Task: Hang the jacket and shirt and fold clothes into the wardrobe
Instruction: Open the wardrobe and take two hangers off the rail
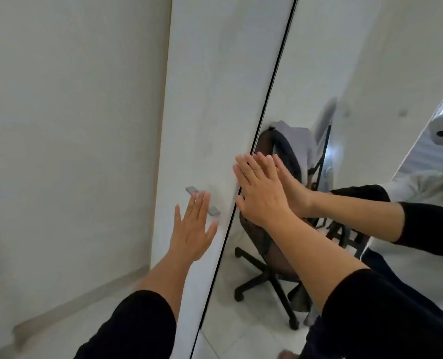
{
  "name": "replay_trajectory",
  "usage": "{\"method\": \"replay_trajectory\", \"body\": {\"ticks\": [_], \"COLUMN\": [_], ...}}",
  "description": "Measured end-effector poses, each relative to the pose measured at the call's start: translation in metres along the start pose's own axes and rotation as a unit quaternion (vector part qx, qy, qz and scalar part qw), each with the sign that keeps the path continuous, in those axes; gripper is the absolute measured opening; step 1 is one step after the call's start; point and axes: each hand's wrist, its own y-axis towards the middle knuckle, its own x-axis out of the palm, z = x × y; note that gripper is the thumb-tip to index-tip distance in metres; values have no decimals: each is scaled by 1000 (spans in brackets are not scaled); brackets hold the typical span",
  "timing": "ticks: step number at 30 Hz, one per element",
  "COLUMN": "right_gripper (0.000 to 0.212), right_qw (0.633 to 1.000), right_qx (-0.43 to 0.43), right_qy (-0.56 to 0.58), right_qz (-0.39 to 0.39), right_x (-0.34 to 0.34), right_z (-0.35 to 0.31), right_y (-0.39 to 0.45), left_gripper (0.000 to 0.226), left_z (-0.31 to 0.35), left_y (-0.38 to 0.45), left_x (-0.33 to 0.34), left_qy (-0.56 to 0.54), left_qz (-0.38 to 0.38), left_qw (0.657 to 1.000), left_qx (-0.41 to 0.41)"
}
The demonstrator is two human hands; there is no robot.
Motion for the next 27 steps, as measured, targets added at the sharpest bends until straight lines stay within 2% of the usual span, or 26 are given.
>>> {"method": "replay_trajectory", "body": {"ticks": [4, 7, 12, 21, 27], "right_gripper": [65, 67, 68, 67, 65], "right_qw": [1000, 999, 998, 997, 989], "right_qx": [3, -9, -3, -6, -8], "right_qy": [-27, -28, -34, -19, -9], "right_qz": [14, 22, 43, 76, 148], "right_x": [15, 20, 30, 25, 9], "right_z": [2, 2, 1, -8, -34], "right_y": [6, 8, 10, 13, 24], "left_gripper": [84, 72, 68, 80, 88], "left_z": [5, 9, 13, -3, -32], "left_y": [11, 17, 21, 22, 12], "left_x": [20, 29, 32, 9, -18], "left_qy": [12, 18, 11, 6, -28], "left_qz": [-14, -37, -38, 6, 9], "left_qw": [1000, 999, 998, 1000, 1000], "left_qx": [-16, -24, -38, -11, -4]}}
